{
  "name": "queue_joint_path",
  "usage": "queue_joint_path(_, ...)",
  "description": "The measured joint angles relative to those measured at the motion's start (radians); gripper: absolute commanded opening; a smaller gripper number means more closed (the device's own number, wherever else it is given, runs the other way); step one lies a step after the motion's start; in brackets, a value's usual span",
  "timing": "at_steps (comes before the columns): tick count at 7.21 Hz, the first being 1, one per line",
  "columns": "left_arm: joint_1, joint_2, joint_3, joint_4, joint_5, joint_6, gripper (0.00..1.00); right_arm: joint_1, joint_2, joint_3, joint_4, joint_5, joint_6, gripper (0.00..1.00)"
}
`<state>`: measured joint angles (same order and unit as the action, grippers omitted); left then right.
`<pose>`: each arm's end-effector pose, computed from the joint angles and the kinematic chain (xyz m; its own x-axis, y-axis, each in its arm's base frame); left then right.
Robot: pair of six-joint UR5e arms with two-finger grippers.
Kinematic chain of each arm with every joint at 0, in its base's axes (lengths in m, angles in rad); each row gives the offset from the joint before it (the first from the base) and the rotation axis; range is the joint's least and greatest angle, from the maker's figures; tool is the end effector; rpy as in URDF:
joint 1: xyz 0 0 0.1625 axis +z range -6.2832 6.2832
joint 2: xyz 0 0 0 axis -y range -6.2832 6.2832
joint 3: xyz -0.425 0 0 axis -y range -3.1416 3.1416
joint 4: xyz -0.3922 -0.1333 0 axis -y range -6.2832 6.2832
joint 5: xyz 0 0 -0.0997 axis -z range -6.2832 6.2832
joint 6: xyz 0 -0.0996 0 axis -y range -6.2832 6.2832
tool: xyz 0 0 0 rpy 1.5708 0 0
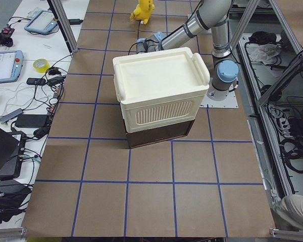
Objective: Pull drawer sideways
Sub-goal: 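Close the left gripper around the white drawer handle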
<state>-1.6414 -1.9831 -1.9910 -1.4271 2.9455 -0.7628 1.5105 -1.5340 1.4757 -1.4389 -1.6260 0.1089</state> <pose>-0.0707 -0.4951 0.1835 -0.1463 -0.0726 -0.9866 -0.0645 0.9959 -0.0637 0.0975 -0.5061 0.5036 -0.9845 0.1640 0.0627 0.1681 0.9835 0.0671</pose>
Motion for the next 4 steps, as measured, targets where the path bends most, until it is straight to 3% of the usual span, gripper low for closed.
queue_joint_path(4, 0.000, -0.004, 0.001, 0.001, -0.011, -0.003, 0.59, 0.000, 0.000, 0.000, 0.000, 0.000, 0.000, 1.00)
